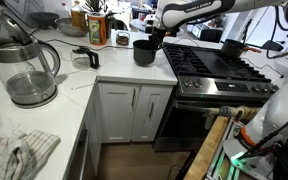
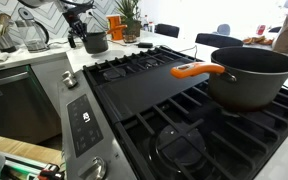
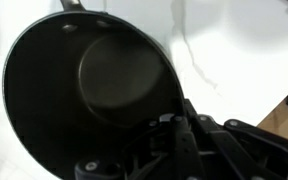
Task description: Pick up the pot on the top left stove plate and put it on the counter
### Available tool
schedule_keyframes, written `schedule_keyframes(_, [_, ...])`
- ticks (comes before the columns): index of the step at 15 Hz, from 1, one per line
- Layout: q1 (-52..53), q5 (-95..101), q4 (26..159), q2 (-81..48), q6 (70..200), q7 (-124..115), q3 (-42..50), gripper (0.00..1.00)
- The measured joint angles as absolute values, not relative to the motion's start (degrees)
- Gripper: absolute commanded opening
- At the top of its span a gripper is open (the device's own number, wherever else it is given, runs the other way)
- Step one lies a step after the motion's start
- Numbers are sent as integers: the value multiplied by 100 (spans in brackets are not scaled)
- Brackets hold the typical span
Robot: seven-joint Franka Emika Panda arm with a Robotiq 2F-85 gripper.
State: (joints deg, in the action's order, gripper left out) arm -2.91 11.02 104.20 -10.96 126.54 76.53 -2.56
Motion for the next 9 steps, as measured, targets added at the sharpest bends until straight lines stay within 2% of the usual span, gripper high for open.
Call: schedule_keyframes(9, [-49, 1082, 9636, -1689, 12691, 8918, -537, 1])
